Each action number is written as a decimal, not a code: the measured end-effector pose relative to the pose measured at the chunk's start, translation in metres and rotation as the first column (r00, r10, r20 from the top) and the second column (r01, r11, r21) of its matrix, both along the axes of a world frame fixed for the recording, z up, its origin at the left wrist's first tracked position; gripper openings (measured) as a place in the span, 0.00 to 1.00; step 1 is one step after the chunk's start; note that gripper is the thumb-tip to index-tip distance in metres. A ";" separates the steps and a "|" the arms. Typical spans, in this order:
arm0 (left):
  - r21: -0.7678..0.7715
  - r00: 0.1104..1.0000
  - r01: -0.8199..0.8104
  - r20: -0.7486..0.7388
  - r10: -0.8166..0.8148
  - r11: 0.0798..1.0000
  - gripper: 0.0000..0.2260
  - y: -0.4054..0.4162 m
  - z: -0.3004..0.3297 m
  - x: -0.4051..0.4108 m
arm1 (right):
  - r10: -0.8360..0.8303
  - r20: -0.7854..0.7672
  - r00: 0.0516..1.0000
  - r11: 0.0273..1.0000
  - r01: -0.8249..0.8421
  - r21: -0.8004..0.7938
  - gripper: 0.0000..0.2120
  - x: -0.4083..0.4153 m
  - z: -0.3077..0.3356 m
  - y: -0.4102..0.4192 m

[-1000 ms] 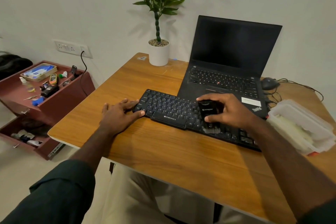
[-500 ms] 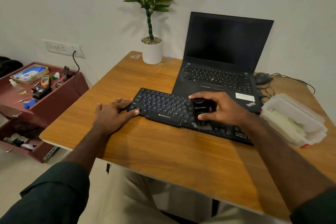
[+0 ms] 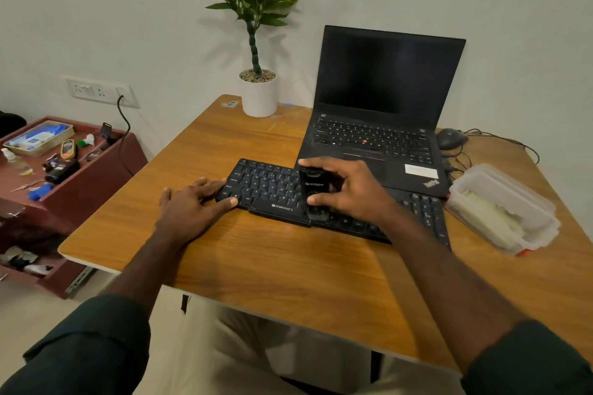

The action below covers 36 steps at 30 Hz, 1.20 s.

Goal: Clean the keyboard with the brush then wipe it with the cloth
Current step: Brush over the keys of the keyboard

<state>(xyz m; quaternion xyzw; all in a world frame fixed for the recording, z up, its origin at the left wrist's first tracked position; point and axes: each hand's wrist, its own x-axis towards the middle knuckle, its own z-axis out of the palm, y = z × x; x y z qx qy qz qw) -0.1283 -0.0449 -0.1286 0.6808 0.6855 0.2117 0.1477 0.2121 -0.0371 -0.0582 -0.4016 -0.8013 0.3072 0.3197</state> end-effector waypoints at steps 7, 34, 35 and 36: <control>0.007 1.000 0.009 0.009 -0.009 1.000 0.39 0.000 0.001 0.001 | 0.026 0.063 0.998 1.000 -0.025 -0.014 0.31 0.029 0.000 -0.004; 0.003 1.000 -0.007 -0.003 0.007 1.000 0.39 -0.004 0.005 0.004 | -0.076 0.179 0.981 0.997 0.076 0.008 0.28 0.088 0.013 -0.019; 0.002 1.000 -0.007 -0.001 0.007 1.000 0.39 -0.004 0.006 0.005 | -0.077 0.187 0.979 0.997 0.077 0.004 0.28 0.089 0.015 -0.019; 0.001 1.000 -0.007 -0.004 0.007 1.000 0.39 -0.005 0.006 0.005 | -0.074 0.188 0.979 0.997 0.073 0.007 0.28 0.086 0.016 -0.020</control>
